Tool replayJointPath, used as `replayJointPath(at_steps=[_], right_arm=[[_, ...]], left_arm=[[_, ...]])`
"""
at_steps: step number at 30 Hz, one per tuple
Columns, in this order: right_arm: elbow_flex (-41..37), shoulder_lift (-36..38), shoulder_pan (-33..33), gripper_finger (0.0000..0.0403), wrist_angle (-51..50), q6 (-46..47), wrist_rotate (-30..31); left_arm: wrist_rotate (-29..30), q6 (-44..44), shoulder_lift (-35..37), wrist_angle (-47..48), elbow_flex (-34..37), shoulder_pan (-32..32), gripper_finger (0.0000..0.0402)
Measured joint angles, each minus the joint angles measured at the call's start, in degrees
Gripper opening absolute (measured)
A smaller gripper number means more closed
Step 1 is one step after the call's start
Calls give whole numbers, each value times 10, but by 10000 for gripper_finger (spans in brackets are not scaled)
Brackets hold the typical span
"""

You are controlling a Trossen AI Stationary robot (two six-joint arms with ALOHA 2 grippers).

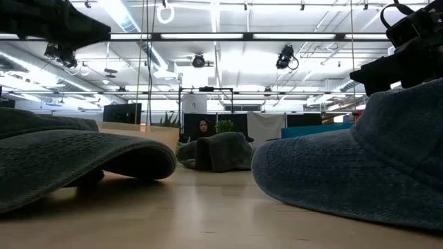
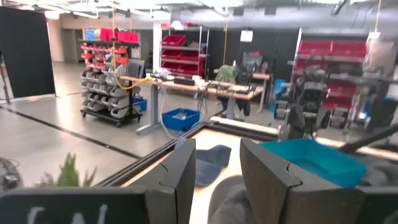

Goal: Pick & Place hat
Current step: Put the top blue cap into the blue bin

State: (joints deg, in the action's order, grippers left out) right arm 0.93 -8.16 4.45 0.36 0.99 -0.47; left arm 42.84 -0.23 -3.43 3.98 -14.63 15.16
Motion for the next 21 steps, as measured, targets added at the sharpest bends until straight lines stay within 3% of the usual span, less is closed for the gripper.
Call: replayJointPath(at_steps=[6, 15, 21], right_arm=[[0, 0, 0, 137, 0, 0, 0], [0, 0, 0, 137, 7, -15, 0], [0, 0, 0, 137, 78, -41, -1]], left_arm=[[1, 1, -44, 80, -73, 0, 137], [11, 10, -144, 82, -112, 0, 199], [15, -39, -189, 71, -113, 0, 203]])
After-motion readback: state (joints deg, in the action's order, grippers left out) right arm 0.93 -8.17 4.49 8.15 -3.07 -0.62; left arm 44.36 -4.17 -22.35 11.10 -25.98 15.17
